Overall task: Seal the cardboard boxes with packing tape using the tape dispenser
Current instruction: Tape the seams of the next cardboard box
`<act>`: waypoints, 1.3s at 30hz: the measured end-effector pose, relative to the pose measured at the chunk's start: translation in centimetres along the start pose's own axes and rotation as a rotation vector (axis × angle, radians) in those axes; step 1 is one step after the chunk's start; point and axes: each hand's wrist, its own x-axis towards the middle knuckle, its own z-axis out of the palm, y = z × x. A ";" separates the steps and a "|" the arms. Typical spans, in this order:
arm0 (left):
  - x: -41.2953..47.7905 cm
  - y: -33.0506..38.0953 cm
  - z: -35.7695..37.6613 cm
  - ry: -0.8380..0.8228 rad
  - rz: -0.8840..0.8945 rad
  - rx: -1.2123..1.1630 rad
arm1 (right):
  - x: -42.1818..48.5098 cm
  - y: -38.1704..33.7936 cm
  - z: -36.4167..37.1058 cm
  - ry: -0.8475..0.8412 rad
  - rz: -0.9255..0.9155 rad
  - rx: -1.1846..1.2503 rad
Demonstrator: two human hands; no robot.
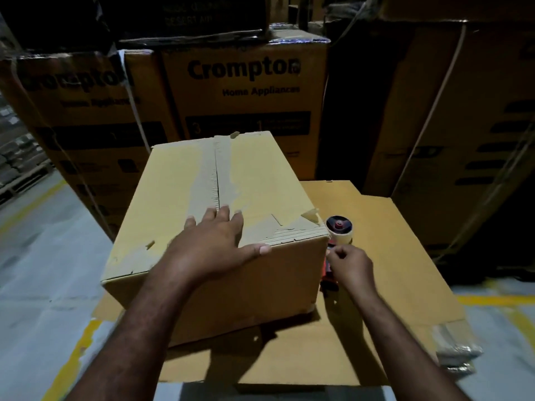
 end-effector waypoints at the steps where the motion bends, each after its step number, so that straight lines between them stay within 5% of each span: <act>1: 0.0 0.0 0.0 0.009 0.000 0.002 | 0.0 0.3 0.3 0.000 0.021 -0.014; 7: 0.5 1.0 0.4 0.076 0.108 -0.011 | 1.7 1.2 1.6 0.067 0.180 -0.051; 13: 0.5 1.2 0.2 -0.012 0.157 -0.038 | 3.8 1.8 4.7 -0.112 0.367 -0.175; 18: 0.3 0.8 -0.1 -0.042 0.148 -0.059 | 4.8 0.4 3.3 -0.245 0.498 0.336; 28: 1.4 -0.8 -2.5 -0.157 0.239 -0.122 | 4.8 -8.5 -6.0 0.054 0.015 0.183; 34: 3.0 -4.0 -6.4 -0.185 0.195 -0.766 | -0.2 -16.2 -9.4 0.130 -0.356 0.139; 39: 6.2 -4.9 -9.8 -0.284 0.091 -1.697 | -3.5 -19.7 -5.2 0.145 -0.496 0.132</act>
